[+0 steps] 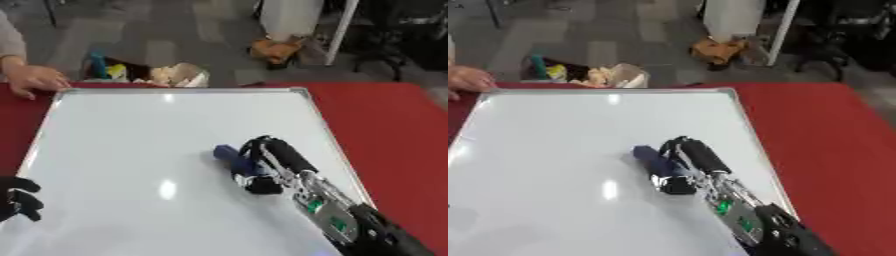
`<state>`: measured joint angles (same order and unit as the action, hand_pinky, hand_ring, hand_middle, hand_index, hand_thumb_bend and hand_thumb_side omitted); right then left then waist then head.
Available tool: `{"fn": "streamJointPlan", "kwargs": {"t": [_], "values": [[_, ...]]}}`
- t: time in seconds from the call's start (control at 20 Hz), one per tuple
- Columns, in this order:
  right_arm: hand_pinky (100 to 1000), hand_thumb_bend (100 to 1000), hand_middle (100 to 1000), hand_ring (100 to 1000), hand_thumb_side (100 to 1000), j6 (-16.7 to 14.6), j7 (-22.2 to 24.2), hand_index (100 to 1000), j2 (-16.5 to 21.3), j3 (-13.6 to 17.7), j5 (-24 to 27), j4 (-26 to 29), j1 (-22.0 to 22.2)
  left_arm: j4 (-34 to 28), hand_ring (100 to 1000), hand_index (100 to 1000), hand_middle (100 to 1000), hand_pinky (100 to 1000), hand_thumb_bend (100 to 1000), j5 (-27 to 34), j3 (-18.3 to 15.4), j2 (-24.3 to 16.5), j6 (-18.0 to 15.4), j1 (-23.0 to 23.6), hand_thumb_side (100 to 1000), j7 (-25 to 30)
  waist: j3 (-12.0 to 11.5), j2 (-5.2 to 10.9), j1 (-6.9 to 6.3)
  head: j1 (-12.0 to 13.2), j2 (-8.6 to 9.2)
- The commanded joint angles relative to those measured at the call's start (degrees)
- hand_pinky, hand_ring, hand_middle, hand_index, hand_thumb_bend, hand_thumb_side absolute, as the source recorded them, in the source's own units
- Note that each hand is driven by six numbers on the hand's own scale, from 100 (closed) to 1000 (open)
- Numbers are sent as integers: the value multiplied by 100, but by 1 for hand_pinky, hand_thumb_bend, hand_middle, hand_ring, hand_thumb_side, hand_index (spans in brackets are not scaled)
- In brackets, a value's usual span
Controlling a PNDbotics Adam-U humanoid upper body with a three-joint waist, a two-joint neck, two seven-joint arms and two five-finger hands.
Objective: Wipe the whiteboard clean with a brush.
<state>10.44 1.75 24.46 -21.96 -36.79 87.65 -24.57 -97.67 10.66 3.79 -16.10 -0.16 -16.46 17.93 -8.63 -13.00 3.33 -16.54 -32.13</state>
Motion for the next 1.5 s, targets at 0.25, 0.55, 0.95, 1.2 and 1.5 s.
{"fn": "streamJointPlan", "kwargs": {"t": [0.25, 0.55, 0.95, 1.2, 1.5], "values": [[632, 100, 520, 605, 369, -183, 221, 706, -27, -288, -80, 720, 56, -62, 543, 672, 589, 487, 673, 23, -26, -55, 15, -4, 923, -4, 100, 152, -13, 38, -14], [634, 100, 520, 605, 344, -322, 417, 706, 12, -473, -101, 1236, 160, -55, 543, 672, 590, 487, 665, 35, -26, -59, 18, 17, 928, -9, 189, 209, -14, 68, -26], [635, 100, 521, 607, 353, -451, 656, 707, -1, -651, -62, 1452, 197, -49, 543, 672, 590, 487, 664, 46, -19, -58, 21, 27, 928, -5, 227, 255, -17, 68, -38], [637, 100, 525, 612, 381, -536, 752, 710, -13, -725, -15, 1528, 214, -45, 543, 672, 589, 486, 664, 49, -16, -56, 24, 34, 928, -4, 252, 271, -10, 75, -40], [654, 100, 565, 665, 492, -689, 880, 733, -4, -763, 157, 1772, 310, -33, 543, 672, 589, 485, 665, 49, -29, -58, 29, 71, 928, -19, 314, 305, 2, 119, -65]]}}
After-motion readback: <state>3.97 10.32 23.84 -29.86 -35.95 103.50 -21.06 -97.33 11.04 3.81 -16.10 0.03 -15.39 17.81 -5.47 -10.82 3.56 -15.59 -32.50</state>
